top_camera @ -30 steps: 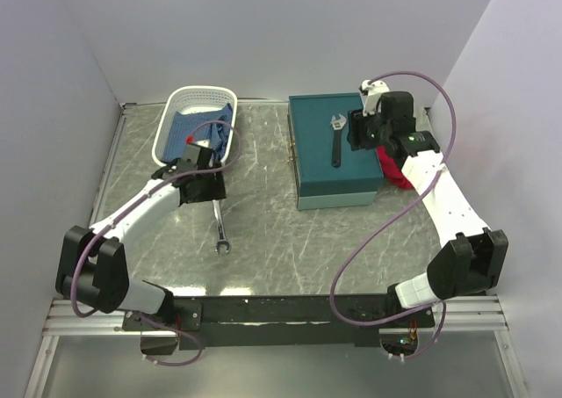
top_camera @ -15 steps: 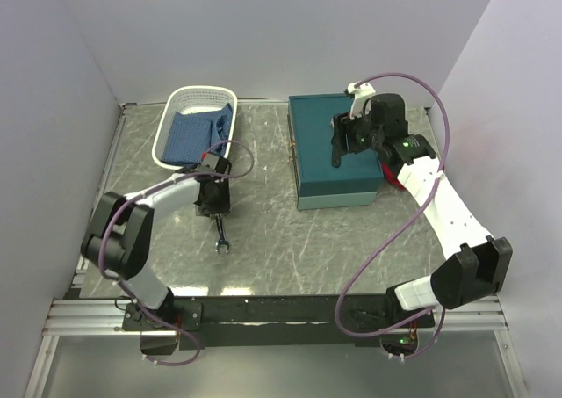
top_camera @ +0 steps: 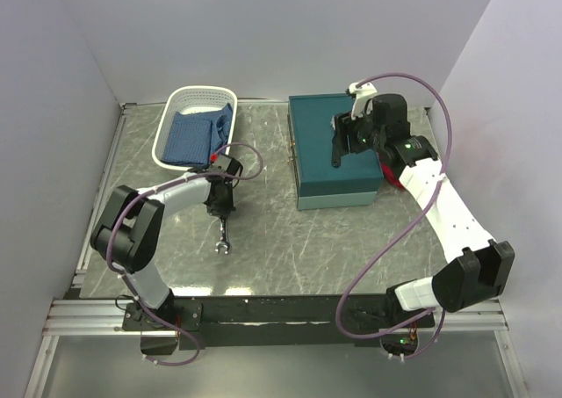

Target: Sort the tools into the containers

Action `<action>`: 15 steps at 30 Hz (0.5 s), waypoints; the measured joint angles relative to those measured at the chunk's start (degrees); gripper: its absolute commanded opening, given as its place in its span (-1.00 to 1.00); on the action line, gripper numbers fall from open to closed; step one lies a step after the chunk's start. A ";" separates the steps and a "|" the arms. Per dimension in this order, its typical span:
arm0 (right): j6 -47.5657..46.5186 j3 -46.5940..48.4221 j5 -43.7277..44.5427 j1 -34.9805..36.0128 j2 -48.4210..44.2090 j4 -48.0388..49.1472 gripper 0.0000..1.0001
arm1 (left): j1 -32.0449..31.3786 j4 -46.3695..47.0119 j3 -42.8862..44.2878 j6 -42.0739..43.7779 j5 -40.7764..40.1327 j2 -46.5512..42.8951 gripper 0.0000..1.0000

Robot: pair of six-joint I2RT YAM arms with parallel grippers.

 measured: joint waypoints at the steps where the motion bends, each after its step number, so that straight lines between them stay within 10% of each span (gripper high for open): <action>1: -0.07 0.15 0.04 0.00 0.17 -0.02 0.32 | 0.02 -0.07 0.11 0.17 0.15 0.00 -0.99; 15: -3.48 4.90 4.00 0.00 2.75 -0.66 0.32 | 2.67 3.23 6.36 7.45 19.96 -8.66 -0.98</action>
